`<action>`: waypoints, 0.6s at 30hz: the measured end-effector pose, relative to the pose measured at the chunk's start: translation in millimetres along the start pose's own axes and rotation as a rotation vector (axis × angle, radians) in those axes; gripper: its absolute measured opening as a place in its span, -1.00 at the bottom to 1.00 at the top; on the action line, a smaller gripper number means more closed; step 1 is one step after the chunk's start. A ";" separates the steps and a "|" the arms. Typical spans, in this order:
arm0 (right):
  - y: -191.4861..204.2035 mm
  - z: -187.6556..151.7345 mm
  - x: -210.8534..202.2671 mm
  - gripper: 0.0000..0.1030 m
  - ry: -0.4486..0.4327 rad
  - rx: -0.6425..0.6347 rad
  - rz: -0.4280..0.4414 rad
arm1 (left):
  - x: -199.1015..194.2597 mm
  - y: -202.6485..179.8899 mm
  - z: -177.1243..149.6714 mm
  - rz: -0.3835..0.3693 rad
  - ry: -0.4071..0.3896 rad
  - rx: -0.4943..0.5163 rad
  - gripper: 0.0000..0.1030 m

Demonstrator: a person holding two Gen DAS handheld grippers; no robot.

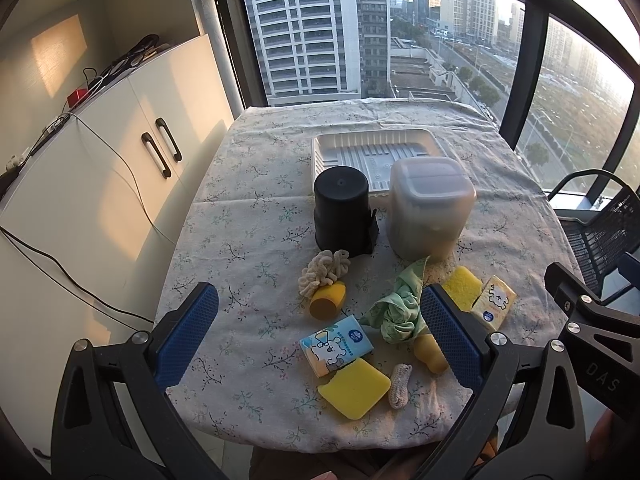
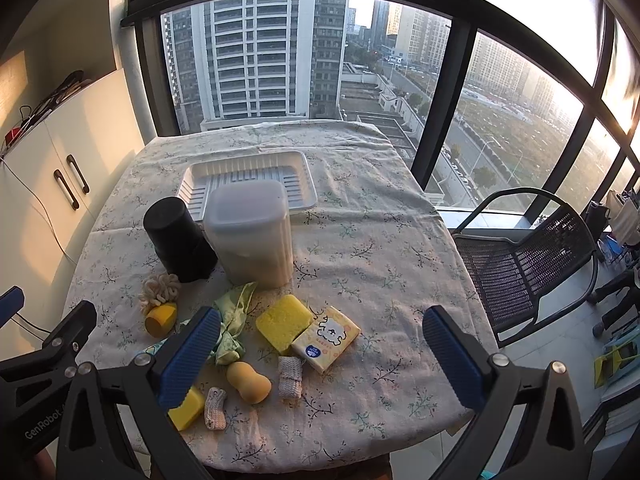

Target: Organize soft objects

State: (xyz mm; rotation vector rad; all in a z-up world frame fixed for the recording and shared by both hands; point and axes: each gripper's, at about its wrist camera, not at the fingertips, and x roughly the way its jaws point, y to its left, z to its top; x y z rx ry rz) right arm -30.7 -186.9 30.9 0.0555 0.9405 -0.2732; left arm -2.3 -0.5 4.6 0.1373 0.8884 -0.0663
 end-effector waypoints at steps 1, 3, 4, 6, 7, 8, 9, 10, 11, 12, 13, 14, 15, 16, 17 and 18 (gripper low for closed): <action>-0.1 0.0 0.1 1.00 -0.001 0.000 0.000 | 0.1 0.2 0.0 0.000 -0.001 0.000 0.99; -0.4 -0.5 0.1 1.00 0.001 0.000 0.000 | 0.1 -0.2 0.1 0.001 0.001 0.001 0.99; -0.4 -0.8 0.7 1.00 0.003 -0.002 -0.002 | 0.6 -0.1 -0.1 0.001 0.001 0.004 0.99; -0.4 -1.6 2.9 1.00 0.011 -0.004 -0.004 | 3.3 -0.3 -1.3 0.002 0.007 0.009 0.99; 0.2 -2.8 6.1 1.00 0.020 -0.008 -0.004 | 6.3 -1.5 -2.6 0.000 0.012 0.013 0.99; 0.1 -4.2 10.5 1.00 0.034 -0.012 -0.002 | 9.7 -0.9 -4.4 -0.002 0.020 0.014 0.99; -0.3 -5.9 14.8 1.00 0.046 -0.013 0.000 | 13.6 0.2 -6.5 0.000 0.030 0.013 0.99; -0.7 -8.3 19.8 1.00 0.059 -0.014 0.000 | 17.5 1.6 -8.5 -0.001 0.037 0.011 0.99; -0.9 -11.1 25.3 1.00 0.073 -0.018 -0.003 | 22.3 2.9 -11.5 -0.003 0.049 0.012 0.99; -1.3 -14.2 30.3 1.00 0.084 -0.022 -0.005 | 27.0 4.2 -14.8 -0.002 0.062 0.015 0.99; -2.1 -17.9 35.5 1.00 0.094 -0.024 -0.003 | 31.2 5.7 -18.2 -0.002 0.071 0.018 0.99; -2.9 -21.1 38.7 1.00 0.099 -0.025 0.001 | 35.3 7.1 -22.1 -0.002 0.080 0.021 0.99; -3.9 -25.0 42.0 1.00 0.102 -0.025 0.012 | 40.0 7.8 -27.9 0.002 0.091 0.027 0.99; -4.5 -29.2 45.0 1.00 0.103 -0.027 0.022 | 44.8 8.6 -32.5 0.003 0.103 0.033 0.99; -5.0 -33.6 48.4 1.00 0.099 -0.030 0.031 | 49.8 9.3 -38.2 0.002 0.115 0.041 0.98; -5.0 -38.9 49.9 1.00 0.090 -0.034 0.043 | 54.4 9.3 -43.8 0.000 0.127 0.051 0.97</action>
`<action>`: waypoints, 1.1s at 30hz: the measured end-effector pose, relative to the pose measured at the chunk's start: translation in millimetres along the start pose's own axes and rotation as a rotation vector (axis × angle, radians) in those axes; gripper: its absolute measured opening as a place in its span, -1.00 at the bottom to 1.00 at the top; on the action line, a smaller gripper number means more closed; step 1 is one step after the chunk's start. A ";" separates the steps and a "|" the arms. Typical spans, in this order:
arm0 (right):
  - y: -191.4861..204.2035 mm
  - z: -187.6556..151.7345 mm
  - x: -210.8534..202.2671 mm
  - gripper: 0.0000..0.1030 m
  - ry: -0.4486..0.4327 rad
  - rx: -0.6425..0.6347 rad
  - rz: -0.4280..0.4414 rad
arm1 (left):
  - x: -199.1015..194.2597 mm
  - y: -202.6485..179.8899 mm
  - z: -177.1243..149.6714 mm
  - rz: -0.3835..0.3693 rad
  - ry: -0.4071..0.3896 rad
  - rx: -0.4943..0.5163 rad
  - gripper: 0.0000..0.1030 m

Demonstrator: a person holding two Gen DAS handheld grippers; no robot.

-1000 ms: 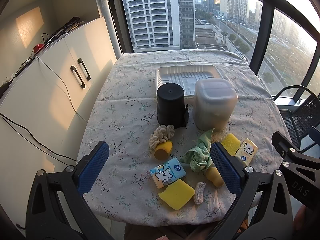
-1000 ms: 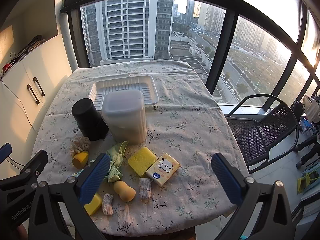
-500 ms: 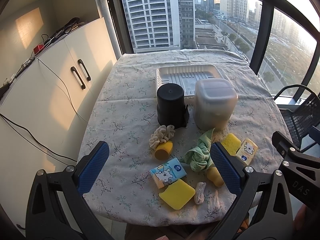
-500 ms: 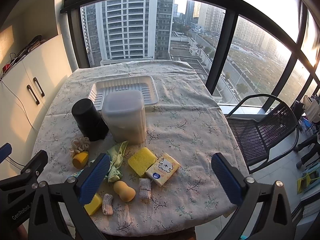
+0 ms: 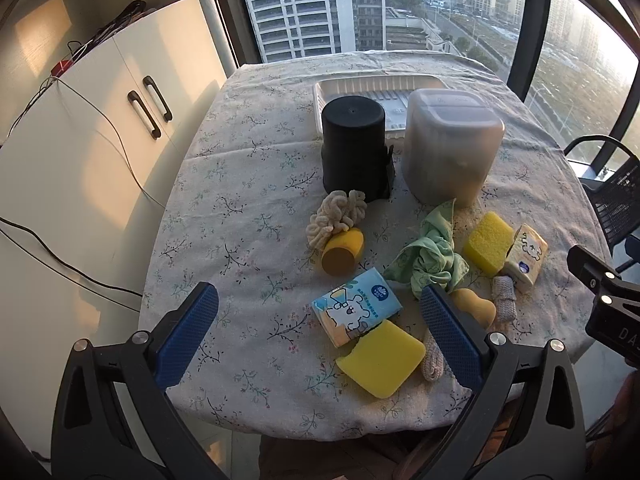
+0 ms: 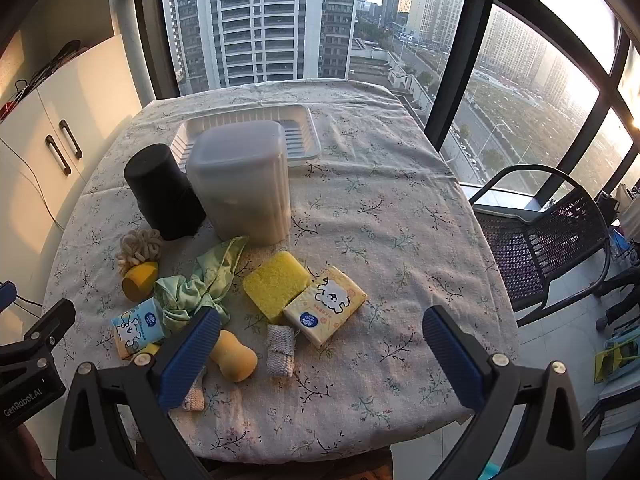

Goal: Organize soft objects
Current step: 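Grasp the yellow sponge with the left tool while the right tool grasps the tan gourd sponge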

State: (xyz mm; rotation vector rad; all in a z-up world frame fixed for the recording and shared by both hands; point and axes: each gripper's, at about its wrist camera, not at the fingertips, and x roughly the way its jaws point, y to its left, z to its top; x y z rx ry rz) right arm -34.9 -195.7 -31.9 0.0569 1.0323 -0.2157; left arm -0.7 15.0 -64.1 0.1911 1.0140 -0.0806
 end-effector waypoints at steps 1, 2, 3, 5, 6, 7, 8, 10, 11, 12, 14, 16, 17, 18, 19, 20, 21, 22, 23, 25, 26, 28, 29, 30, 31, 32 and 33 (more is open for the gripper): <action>0.4 -5.7 3.0 1.00 -0.008 -0.011 0.016 | 5.2 -0.7 -5.1 -0.005 0.010 0.014 0.97; 1.8 -11.9 5.7 1.00 -0.014 -0.026 0.038 | 10.6 -1.9 -11.8 -0.019 0.017 0.033 0.96; 3.6 -18.6 8.6 1.00 -0.021 -0.043 0.066 | 14.7 -4.0 -18.9 -0.035 0.019 0.057 0.96; 7.5 -33.4 14.5 1.00 -0.042 -0.078 0.124 | 22.3 -10.8 -34.6 -0.066 0.013 0.121 0.96; 10.1 -41.0 17.6 1.00 -0.051 -0.099 0.145 | 26.9 -14.9 -42.1 -0.067 0.013 0.153 0.96; 14.0 -48.1 21.4 0.98 -0.054 -0.125 0.156 | 31.7 -18.9 -48.4 -0.057 0.014 0.180 0.96; 18.8 -55.4 25.2 0.96 -0.057 -0.157 0.167 | 36.1 -21.8 -54.2 -0.049 0.013 0.199 0.94; 30.2 -67.7 31.2 0.74 -0.067 -0.230 0.182 | 45.3 -26.9 -65.5 -0.046 0.015 0.227 0.89; 36.2 -73.2 34.3 0.70 -0.073 -0.268 0.184 | 49.1 -27.7 -69.7 -0.058 0.017 0.232 0.87; 40.9 -77.7 36.8 0.60 -0.090 -0.296 0.187 | 53.3 -26.7 -73.2 -0.074 0.029 0.229 0.81; 46.9 -83.4 41.9 0.59 -0.106 -0.337 0.177 | 58.7 -23.9 -78.7 -0.120 0.032 0.215 0.66; 48.6 -84.6 45.8 0.59 -0.121 -0.361 0.187 | 63.8 -19.7 -82.1 -0.151 0.031 0.193 0.66; 48.8 -83.6 48.2 0.59 -0.122 -0.366 0.192 | 65.7 -18.1 -83.6 -0.165 0.029 0.184 0.66; 47.0 -81.3 50.3 0.59 -0.121 -0.367 0.214 | 67.0 -16.5 -84.4 -0.188 0.029 0.175 0.66; 45.8 -79.4 53.3 0.59 -0.120 -0.364 0.234 | 69.2 -15.3 -84.7 -0.201 0.026 0.161 0.66; 45.3 -77.0 56.6 0.59 -0.114 -0.368 0.249 | 71.7 -14.0 -84.6 -0.214 0.025 0.144 0.66; 44.5 -75.2 59.6 0.59 -0.112 -0.370 0.270 | 73.7 -13.6 -84.9 -0.229 0.026 0.135 0.66; 43.9 -72.9 63.4 0.56 -0.109 -0.369 0.275 | 76.3 -14.3 -84.2 -0.235 0.030 0.130 0.68; 44.6 -70.6 67.6 0.55 -0.100 -0.371 0.281 | 78.1 -14.9 -83.9 -0.236 0.032 0.124 0.69; 43.6 -66.3 77.2 0.45 -0.070 -0.366 0.314 | 81.4 -14.4 -83.6 -0.280 0.043 0.120 0.69; 43.2 -64.2 81.7 0.45 -0.049 -0.361 0.332 | 83.0 -15.6 -84.1 -0.313 0.061 0.122 0.69; 42.1 -61.2 88.6 0.46 -0.018 -0.346 0.382 | 85.5 -16.4 -86.8 -0.373 0.092 0.121 0.69; 42.4 -60.7 89.0 0.46 -0.024 -0.346 0.391 | 86.8 -18.3 -88.3 -0.383 0.095 0.124 0.69; 43.7 -60.3 89.0 0.45 -0.030 -0.355 0.396 | 88.2 -19.9 -89.0 -0.368 0.091 0.126 0.70; 45.2 -59.9 89.9 0.45 -0.030 -0.366 0.391 | 89.9 -20.6 -89.5 -0.352 0.085 0.120 0.69; 47.2 -59.9 90.5 0.45 -0.032 -0.382 0.381 | 92.3 -20.7 -89.5 -0.342 0.081 0.109 0.69; 49.7 -60.1 90.4 0.45 -0.036 -0.401 0.377 | 92.9 -20.1 -89.1 -0.332 0.064 0.101 0.67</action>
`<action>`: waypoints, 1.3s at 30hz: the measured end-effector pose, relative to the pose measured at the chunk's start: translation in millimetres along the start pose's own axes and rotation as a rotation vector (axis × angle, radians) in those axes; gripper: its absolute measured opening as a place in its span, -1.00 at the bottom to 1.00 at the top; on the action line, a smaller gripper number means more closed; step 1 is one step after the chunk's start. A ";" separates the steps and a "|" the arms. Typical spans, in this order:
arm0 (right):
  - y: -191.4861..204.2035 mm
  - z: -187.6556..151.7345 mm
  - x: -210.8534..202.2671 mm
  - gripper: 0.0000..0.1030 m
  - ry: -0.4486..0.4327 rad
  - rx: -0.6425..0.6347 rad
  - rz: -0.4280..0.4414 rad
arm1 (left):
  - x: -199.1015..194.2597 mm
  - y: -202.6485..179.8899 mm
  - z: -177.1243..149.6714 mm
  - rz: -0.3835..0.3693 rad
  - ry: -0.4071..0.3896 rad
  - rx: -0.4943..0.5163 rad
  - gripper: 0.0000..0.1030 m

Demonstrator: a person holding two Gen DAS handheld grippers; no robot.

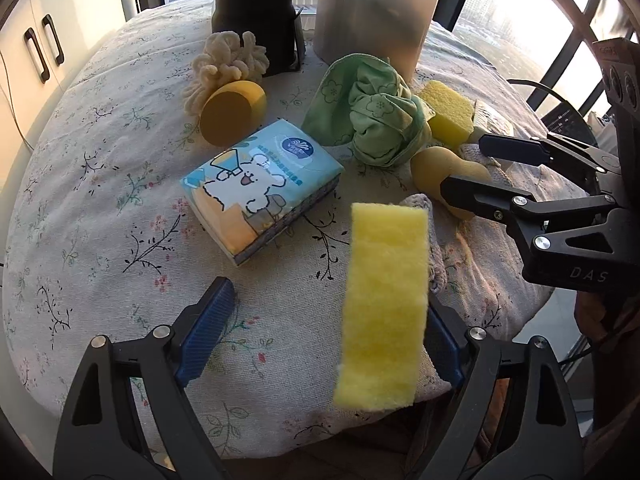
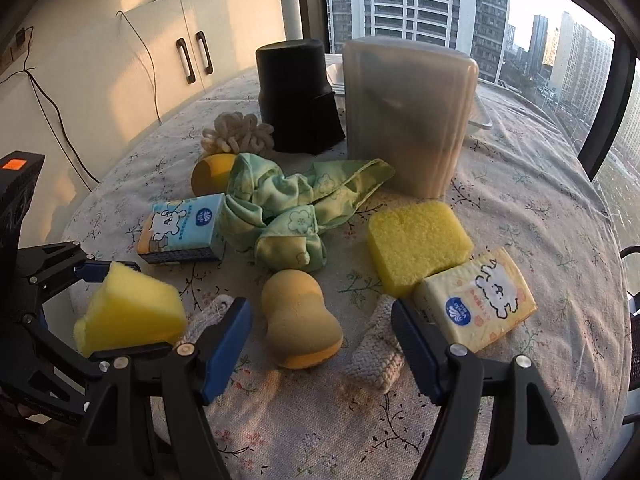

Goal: Organize soft objects
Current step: 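Grasp the yellow sponge with the left tool while the right tool grasps the tan gourd sponge, then carry the yellow sponge and tan gourd sponge over the white tray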

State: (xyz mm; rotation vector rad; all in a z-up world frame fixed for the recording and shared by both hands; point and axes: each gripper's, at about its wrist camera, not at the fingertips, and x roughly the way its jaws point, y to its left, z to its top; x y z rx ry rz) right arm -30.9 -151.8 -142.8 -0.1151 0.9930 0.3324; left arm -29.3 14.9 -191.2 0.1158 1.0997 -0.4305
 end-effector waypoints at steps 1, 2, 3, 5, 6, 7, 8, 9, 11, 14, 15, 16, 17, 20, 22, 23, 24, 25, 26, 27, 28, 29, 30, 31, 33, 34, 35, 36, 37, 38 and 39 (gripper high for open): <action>2.8 0.8 1.4 0.44 0.002 -0.021 -0.009 | 0.7 0.6 -0.3 0.014 -0.010 -0.005 0.64; 5.8 1.4 2.7 0.38 0.005 -0.045 -0.015 | 0.9 0.0 -0.5 0.022 -0.020 -0.003 0.61; 9.4 2.2 4.0 0.19 0.006 -0.071 -0.021 | 0.4 -0.2 0.5 0.031 -0.029 0.003 0.44; 16.1 3.0 5.9 -0.15 0.020 -0.118 0.012 | -2.8 0.2 -0.2 0.007 -0.043 0.011 0.06; 18.7 3.5 6.5 -0.30 0.030 -0.130 0.039 | -4.1 1.3 -0.2 -0.029 -0.043 0.007 -0.23; 21.2 3.4 7.4 -0.30 0.031 -0.142 0.025 | -4.6 2.0 0.5 -0.065 -0.037 0.001 -0.36; 23.0 3.1 7.2 -0.30 0.027 -0.151 0.020 | -4.2 1.1 0.5 -0.085 -0.033 -0.001 -0.47; 23.2 3.1 6.9 -0.31 0.024 -0.151 0.025 | -4.5 -1.5 -0.4 -0.081 -0.038 -0.001 -0.49; 21.3 3.4 5.5 -0.33 0.028 -0.137 0.027 | -5.1 -2.8 -1.6 -0.080 -0.047 -0.004 -0.50; 18.2 3.4 -1.5 -0.33 0.022 -0.106 0.026 | -10.1 -2.2 -2.0 -0.085 -0.072 -0.024 -0.51; 17.6 2.9 -6.5 -0.33 0.014 -0.101 0.024 | -13.6 -0.8 -1.1 -0.086 -0.083 -0.035 -0.51; 17.1 2.7 -10.4 -0.33 0.004 -0.093 0.016 | -16.8 1.2 0.2 -0.085 -0.091 -0.043 -0.51; 16.6 2.5 -14.5 -0.33 -0.005 -0.084 0.010 | -20.5 2.4 1.6 -0.085 -0.098 -0.050 -0.51; 13.3 3.0 -26.4 -0.33 -0.028 -0.059 0.010 | -32.7 6.0 4.2 -0.072 -0.128 -0.058 -0.51; 10.3 3.4 -33.8 -0.33 -0.045 -0.044 -0.001 | -42.1 6.2 6.3 -0.051 -0.155 -0.052 -0.51; 8.0 3.8 -36.2 -0.33 -0.048 -0.034 -0.007 | -46.7 7.3 7.1 -0.043 -0.166 -0.052 -0.51; 5.2 4.4 -38.1 -0.33 -0.048 -0.023 -0.013 | -49.3 7.4 8.1 -0.036 -0.169 -0.049 -0.51; 2.2 4.7 -39.9 -0.33 -0.050 -0.012 -0.017 | -51.6 7.5 9.0 -0.021 -0.172 -0.050 -0.51; -1.6 4.8 -41.7 -0.33 -0.053 0.000 -0.023 | -53.1 8.7 11.2 -0.008 -0.174 -0.053 -0.51; -4.9 5.1 -43.3 -0.33 -0.055 0.010 -0.036 | -54.6 10.5 12.5 -0.004 -0.174 -0.055 -0.51; -8.9 5.1 -45.0 -0.33 -0.058 0.022 -0.047 | -56.0 11.7 14.0 -0.002 -0.176 -0.061 -0.51; -13.1 5.2 -47.0 -0.33 -0.062 0.035 -0.052 | -57.5 12.8 15.8 0.002 -0.179 -0.066 -0.51; -17.2 5.8 -48.8 -0.33 -0.066 0.047 -0.060 | -59.6 17.2 15.0 0.007 -0.184 -0.073 -0.51; -21.1 6.1 -50.6 -0.33 -0.071 0.059 -0.073 | -60.6 19.5 16.6 0.013 -0.187 -0.078 -0.51; -29.5 7.4 -54.3 -0.33 -0.079 0.080 -0.095 | -60.7 26.9 21.1 0.024 -0.190 -0.089 -0.51; -34.2 8.6 -55.9 -0.33 -0.082 0.092 -0.104 | -61.5 29.6 23.4 0.030 -0.194 -0.094 -0.51; -38.8 9.5 -57.2 -0.33 -0.085 0.104 -0.112 | -62.2 32.3 26.2 0.035 -0.200 -0.099 -0.51; -43.5 10.9 -58.4 -0.33 -0.088 0.115 -0.120 | -62.4 35.8 29.8 0.042 -0.204 -0.102 -0.51; -48.4 11.6 -59.6 -0.33 -0.092 0.124 -0.130 | -63.1 38.6 33.2 0.050 -0.209 -0.106 -0.51; -53.5 12.8 -60.1 -0.33 -0.094 0.131 -0.142 | -63.4 41.9 37.5 0.056 -0.213 -0.109 -0.51; -58.1 14.0 -60.8 -0.33 -0.098 0.141 -0.154 | -63.5 44.2 40.3 0.062 -0.214 -0.111 -0.51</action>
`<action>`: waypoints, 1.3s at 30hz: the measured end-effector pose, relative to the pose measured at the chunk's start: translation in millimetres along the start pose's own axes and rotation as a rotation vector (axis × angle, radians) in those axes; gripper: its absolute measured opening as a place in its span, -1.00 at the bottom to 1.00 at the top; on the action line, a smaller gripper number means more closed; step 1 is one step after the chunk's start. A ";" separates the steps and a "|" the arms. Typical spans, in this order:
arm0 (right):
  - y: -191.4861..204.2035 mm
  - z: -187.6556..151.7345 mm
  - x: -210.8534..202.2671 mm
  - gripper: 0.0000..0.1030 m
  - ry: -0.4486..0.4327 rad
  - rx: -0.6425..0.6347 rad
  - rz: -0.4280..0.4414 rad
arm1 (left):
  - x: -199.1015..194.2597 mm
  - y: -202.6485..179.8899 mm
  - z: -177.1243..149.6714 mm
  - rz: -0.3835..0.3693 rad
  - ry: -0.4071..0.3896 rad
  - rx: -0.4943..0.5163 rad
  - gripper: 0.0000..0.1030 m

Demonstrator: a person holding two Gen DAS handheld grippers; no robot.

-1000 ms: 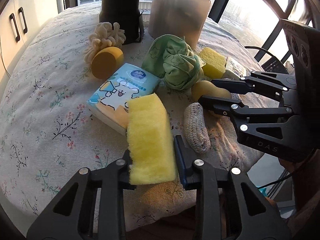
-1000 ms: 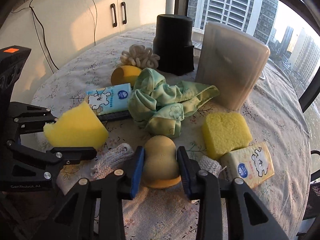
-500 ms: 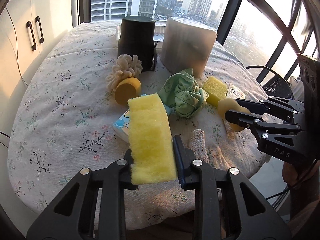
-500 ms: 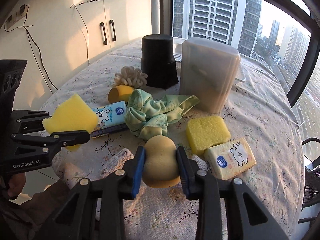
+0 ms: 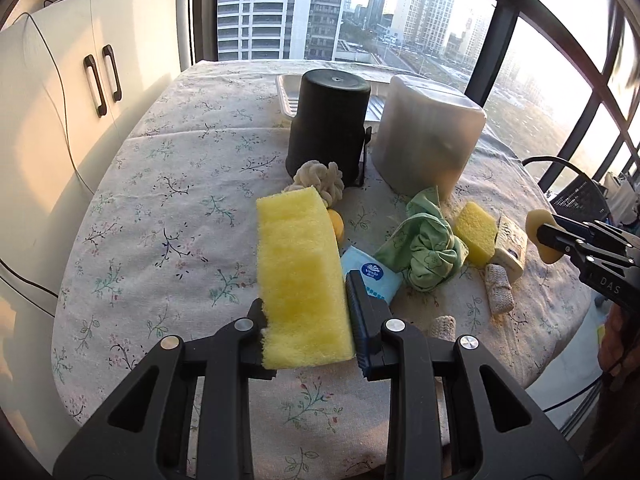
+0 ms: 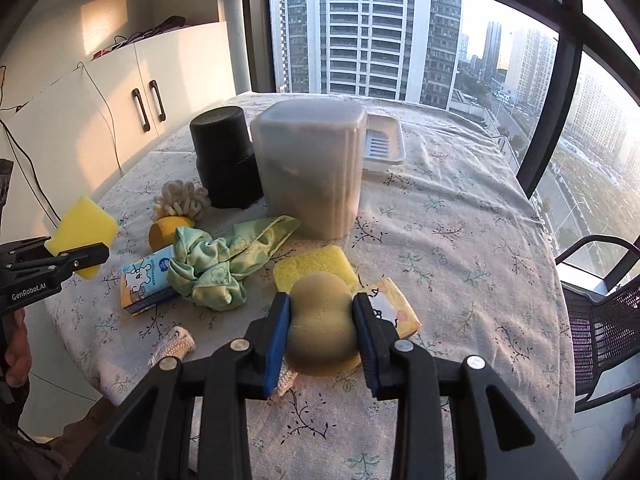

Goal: Organize soft objects
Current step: 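Carry the yellow sponge and tan gourd sponge over the white tray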

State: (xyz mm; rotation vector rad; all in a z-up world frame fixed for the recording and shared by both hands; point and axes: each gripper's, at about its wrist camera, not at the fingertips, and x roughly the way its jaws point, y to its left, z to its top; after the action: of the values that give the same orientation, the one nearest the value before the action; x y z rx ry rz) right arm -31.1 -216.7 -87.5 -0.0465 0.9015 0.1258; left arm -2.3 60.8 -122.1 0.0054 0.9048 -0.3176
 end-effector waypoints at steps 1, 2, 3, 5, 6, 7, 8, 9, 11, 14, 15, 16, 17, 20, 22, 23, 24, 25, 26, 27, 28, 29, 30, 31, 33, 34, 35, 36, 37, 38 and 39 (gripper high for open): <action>-3.9 2.1 1.1 -0.33 -0.001 0.008 -0.007 | 1.0 2.3 3.2 0.009 -0.002 -0.003 -0.51; -7.9 3.9 2.2 -0.33 -0.001 0.017 -0.014 | 2.1 4.8 6.3 0.015 -0.004 -0.005 -0.51; -11.9 4.8 3.2 -0.33 -0.003 0.026 -0.022 | 5.1 7.2 10.1 0.019 -0.003 -0.009 -0.51; -19.9 8.3 6.9 -0.33 0.003 0.042 -0.038 | 9.6 12.7 16.6 0.029 -0.003 -0.018 -0.51; -25.0 10.4 8.7 -0.33 0.004 0.048 -0.044 | 12.2 14.9 19.5 0.030 0.000 -0.023 -0.51; -28.7 12.9 11.0 -0.33 0.006 0.055 -0.053 | 14.7 17.0 22.2 0.032 0.001 -0.027 -0.51; -32.5 15.0 12.5 -0.33 0.009 0.062 -0.063 | 18.1 20.2 25.5 0.036 0.003 -0.030 -0.51; -36.4 17.7 15.0 -0.33 0.011 0.069 -0.068 | 20.8 22.1 28.4 0.041 0.005 -0.031 -0.51; -44.4 23.3 20.3 -0.33 0.014 0.084 -0.080 | 27.5 27.4 36.3 0.055 0.005 -0.032 -0.51; -59.4 33.7 32.3 -0.33 0.022 0.108 -0.091 | 36.0 35.6 49.3 0.074 -0.007 -0.028 -0.51; -64.1 38.0 37.2 -0.33 0.028 0.117 -0.094 | 40.1 39.2 55.0 0.083 -0.008 -0.024 -0.51; -69.4 42.4 42.1 -0.33 0.029 0.124 -0.099 | 44.2 42.5 60.2 0.095 -0.010 -0.022 -0.51; -74.3 47.0 47.3 -0.33 0.030 0.131 -0.105 | 48.6 46.8 65.9 0.104 -0.012 -0.024 -0.51; -89.7 60.5 64.9 -0.33 0.042 0.150 -0.120 | 61.5 60.7 83.7 0.114 -0.016 -0.042 -0.51; -98.7 70.5 77.0 -0.33 0.054 0.164 -0.129 | 69.8 70.5 95.7 0.122 -0.022 -0.056 -0.51; -103.0 74.6 82.5 -0.33 0.055 0.170 -0.126 | 73.7 74.5 101.4 0.131 -0.027 -0.058 -0.51; -107.2 78.5 88.3 -0.33 0.060 0.176 -0.125 | 78.2 78.4 107.2 0.140 -0.033 -0.055 -0.51; -111.3 83.0 94.9 -0.33 0.068 0.183 -0.126 | 82.7 81.7 112.4 0.159 -0.035 -0.052 -0.51; -114.4 86.5 100.5 -0.33 0.074 0.185 -0.127 | 87.0 84.2 118.1 0.175 -0.038 -0.046 -0.51; -117.5 90.0 106.0 -0.33 0.078 0.185 -0.132 | 90.8 86.7 123.0 0.176 -0.042 -0.040 -0.51; -119.7 93.7 111.3 -0.33 0.085 0.183 -0.136 | 95.2 89.8 128.3 0.181 -0.042 -0.039 -0.51; -121.4 97.0 116.1 -0.33 0.091 0.182 -0.138 | 99.5 92.7 133.7 0.180 -0.039 -0.041 -0.51; -123.3 100.5 120.8 -0.33 0.098 0.182 -0.142 | 103.7 95.2 140.0 0.170 -0.038 -0.038 -0.51; -125.4 104.3 125.9 -0.33 0.104 0.180 -0.144 | 107.4 97.1 145.8 0.170 -0.044 -0.032 -0.51; -129.4 114.5 136.2 -0.33 0.109 0.171 -0.155 | 115.0 98.9 159.1 0.168 -0.060 -0.011 -0.51; -130.7 120.2 140.8 -0.33 0.110 0.166 -0.158 | 120.0 99.3 167.5 0.163 -0.064 0.000 -0.51; -133.0 126.6 145.1 -0.33 0.107 0.163 -0.155 | 124.3 98.5 175.4 0.170 -0.072 0.009 -0.51; -135.8 133.9 150.7 -0.33 0.104 0.162 -0.152 | 129.8 98.6 184.9 0.171 -0.079 0.021 -0.51; -137.1 142.1 155.6 -0.33 0.103 0.158 -0.149 | 135.2 97.7 194.0 0.171 -0.085 0.033 -0.51; -138.2 150.9 161.2 -0.33 0.101 0.153 -0.143 | 141.1 96.3 204.2 0.171 -0.093 0.043 -0.51; -140.0 160.8 167.0 -0.33 0.095 0.148 -0.140 | 147.8 94.0 214.2 0.162 -0.095 0.054 -0.51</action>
State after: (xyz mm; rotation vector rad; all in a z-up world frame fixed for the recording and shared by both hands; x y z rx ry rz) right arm 214.6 -325.6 -120.6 0.0218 0.9974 -0.0742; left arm 273.6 81.2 -115.5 0.1122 0.7962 -0.1901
